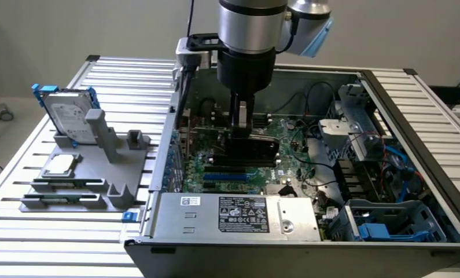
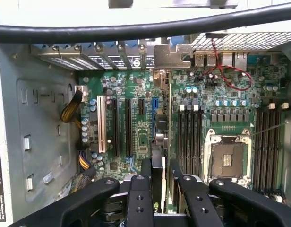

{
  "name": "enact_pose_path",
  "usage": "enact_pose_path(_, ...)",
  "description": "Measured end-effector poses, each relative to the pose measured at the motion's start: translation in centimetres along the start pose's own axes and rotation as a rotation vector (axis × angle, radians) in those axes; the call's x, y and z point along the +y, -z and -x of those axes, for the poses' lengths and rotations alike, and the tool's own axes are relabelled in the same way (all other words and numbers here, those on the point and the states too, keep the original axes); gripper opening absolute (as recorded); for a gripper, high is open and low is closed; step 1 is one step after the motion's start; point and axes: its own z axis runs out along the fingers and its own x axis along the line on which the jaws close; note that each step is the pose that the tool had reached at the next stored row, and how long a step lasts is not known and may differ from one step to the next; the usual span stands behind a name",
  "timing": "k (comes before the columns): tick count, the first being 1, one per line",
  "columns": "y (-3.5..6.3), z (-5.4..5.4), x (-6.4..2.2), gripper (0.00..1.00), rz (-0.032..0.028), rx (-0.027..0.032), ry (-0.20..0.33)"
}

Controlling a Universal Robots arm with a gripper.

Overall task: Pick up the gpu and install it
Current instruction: 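Insert the gpu into the slot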

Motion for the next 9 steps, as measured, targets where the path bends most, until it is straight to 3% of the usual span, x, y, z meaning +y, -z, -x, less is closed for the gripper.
enact_pose_path(9,-1.62,-0.2,0.03,0.26,0.0002,0.0002,0.015)
